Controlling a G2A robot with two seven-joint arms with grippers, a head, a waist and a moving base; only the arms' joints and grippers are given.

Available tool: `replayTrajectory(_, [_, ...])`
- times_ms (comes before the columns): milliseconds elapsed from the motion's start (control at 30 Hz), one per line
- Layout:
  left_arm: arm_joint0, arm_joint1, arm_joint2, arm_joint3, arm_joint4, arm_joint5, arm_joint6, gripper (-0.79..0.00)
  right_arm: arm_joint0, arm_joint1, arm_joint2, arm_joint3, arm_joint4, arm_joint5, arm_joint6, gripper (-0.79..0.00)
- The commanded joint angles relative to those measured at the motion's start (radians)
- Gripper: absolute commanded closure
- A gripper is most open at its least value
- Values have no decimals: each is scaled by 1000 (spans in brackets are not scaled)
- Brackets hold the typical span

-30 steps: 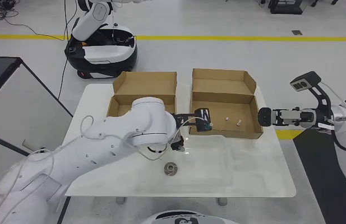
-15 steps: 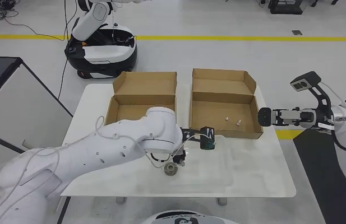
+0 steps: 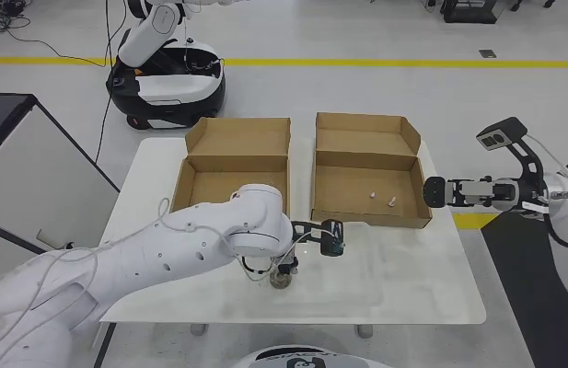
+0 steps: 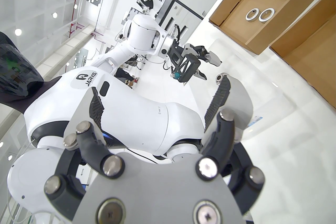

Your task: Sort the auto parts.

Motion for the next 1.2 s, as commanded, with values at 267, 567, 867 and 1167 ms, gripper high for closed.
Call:
replayTrajectory(267, [-24,9,75,11,-31,10,-10,-462,0,0,0,0,0,0,0,-785])
replayTrajectory(567, [-28,5,120,48,-44,6,-6,-496,0,0,0,0,0,0,0,-785])
replayTrajectory(867, [4,-6,120,76,-23,1,-1,-474,0,0,0,0,0,0,0,-785])
replayTrajectory(1167, [25,-22,120,127,3,8,-8,-397,0,0,0,0,0,0,0,-785])
